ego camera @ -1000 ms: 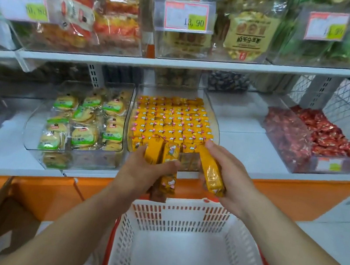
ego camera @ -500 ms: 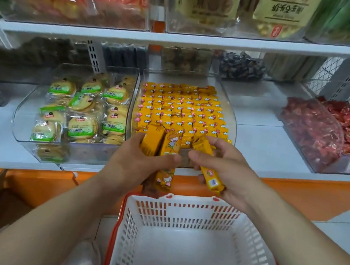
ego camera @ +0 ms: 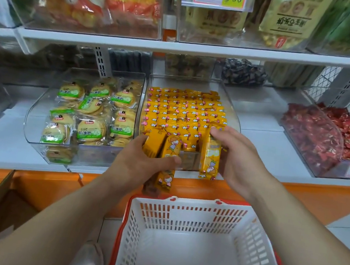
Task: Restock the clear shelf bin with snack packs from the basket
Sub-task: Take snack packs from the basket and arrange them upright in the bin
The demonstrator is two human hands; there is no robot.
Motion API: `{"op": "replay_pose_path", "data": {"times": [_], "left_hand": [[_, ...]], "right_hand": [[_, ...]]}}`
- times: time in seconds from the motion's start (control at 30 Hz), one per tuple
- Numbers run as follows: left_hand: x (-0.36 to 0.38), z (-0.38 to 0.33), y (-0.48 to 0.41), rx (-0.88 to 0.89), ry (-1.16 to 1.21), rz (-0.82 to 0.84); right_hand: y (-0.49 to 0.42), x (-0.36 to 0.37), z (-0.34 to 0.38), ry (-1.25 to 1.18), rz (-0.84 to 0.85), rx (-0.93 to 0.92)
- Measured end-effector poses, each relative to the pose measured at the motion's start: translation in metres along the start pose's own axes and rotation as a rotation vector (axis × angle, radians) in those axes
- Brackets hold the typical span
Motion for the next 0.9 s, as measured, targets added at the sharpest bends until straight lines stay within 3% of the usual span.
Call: {"op": "replay_pose_path", "data": {"times": [0.23,0.33,0.47,0.6,0.73,0.83,0.9], "left_hand": [[-0.016,0.003,-0.006,-0.006,0.058,-0.001],[-0.016,0.003,-0.007,-0.002,0.076,0.003],[-0.015,-0.003,-0.006,0.016,0.183,0.007],[-0.01,-0.008,-0.003,0.046,0.187,0.01],[-0.019,-0.007,-0.005,0.043,0.188,-0.03],[-0.028,-0.003,-0.009,0.028,0.18,-0.073],[-0.033,0.001,-0.011,0.013,0.176,-0.096]], "right_hand": [[-0.032,-0.006,0.04,0.34,-0.066,-0.241],[-0.029,-0.011,0.022,0.144,-0.13,-0.163],[-0.006,0.023,-0.015,-0.105,0.047,0.006],[0.0,0.053,-0.025,0.149,0.297,-0.01],[-0.02,0.052,-0.014,0.34,0.351,-0.087],[-0.032,0.053,-0.015,0.328,0.353,-0.064],[-0.04,0.046,-0.005,0.472,0.304,-0.18]]}}
Point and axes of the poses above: each hand's wrist, its own y-axis away from the middle knuckle, its own x-axis out of the palm, z = x × y, the point moved 9 cm from there along -y, towards the middle knuckle, and after that the axes turned 14 degrees about -x, right-handed, at the moved point
